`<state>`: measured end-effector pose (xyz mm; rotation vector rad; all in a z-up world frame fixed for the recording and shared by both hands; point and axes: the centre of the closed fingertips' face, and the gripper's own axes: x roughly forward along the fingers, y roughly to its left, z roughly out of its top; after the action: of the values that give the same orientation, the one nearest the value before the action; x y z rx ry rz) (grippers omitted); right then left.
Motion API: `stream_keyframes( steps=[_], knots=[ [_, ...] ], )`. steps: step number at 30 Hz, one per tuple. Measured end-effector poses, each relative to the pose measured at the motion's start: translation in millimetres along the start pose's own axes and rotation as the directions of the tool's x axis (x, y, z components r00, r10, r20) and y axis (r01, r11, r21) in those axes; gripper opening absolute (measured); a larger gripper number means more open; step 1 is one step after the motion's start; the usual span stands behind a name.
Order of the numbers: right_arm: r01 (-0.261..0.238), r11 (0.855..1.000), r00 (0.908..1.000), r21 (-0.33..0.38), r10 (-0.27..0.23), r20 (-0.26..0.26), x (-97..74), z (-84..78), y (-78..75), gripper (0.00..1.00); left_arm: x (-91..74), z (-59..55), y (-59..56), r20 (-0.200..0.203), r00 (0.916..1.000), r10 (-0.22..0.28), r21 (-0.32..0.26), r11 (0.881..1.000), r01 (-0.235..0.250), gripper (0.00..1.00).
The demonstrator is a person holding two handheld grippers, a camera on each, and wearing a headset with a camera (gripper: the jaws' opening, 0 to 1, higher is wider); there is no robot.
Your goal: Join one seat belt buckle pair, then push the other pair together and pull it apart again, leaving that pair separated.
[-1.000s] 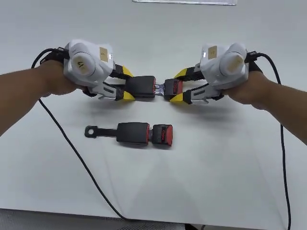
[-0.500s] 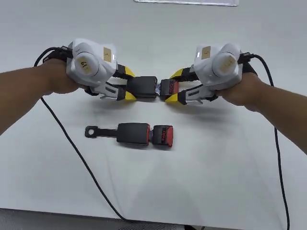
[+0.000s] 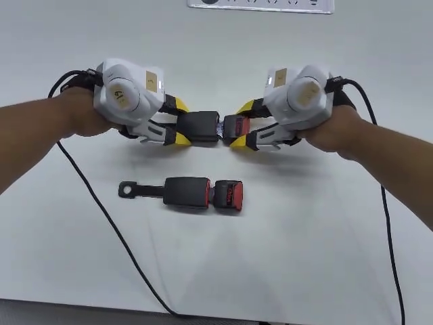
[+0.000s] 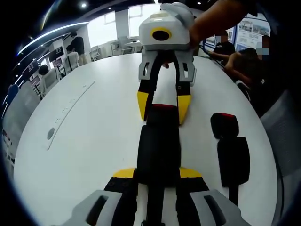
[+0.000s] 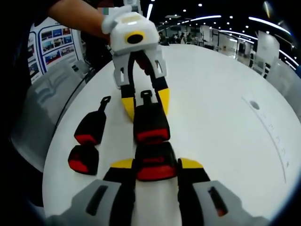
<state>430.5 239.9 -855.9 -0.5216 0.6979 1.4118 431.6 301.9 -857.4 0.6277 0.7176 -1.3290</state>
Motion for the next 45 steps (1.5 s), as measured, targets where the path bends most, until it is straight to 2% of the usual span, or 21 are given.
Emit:
stream_keyframes(
  steps=[18,29,36,45],
  knots=[
    [0.003,1.000,0.9999,-0.007,-0.003,-0.014,3.9,-4.4,-5.8,0.34,-0.6,0.5,1.6,0.009,1.0000,0.004,-0.016,1.000,-0.004,0.32],
    [0.002,1.000,0.9995,-0.018,-0.003,-0.033,-0.3,-3.0,-1.9,0.34,-0.8,0.1,1.7,0.003,1.0000,-0.002,-0.019,1.000,0.002,0.33],
    [0.003,1.000,0.9983,-0.017,-0.004,-0.059,-10.7,-11.2,-2.1,0.34,-1.4,-1.8,2.0,0.001,1.0000,-0.001,-0.021,1.000,0.001,0.33],
    [0.002,1.000,0.9984,-0.021,-0.004,-0.056,-14.9,-13.8,-3.6,0.35,-0.1,-1.5,2.0,-0.009,0.9999,-0.005,-0.020,1.000,0.005,0.33]
  ],
)
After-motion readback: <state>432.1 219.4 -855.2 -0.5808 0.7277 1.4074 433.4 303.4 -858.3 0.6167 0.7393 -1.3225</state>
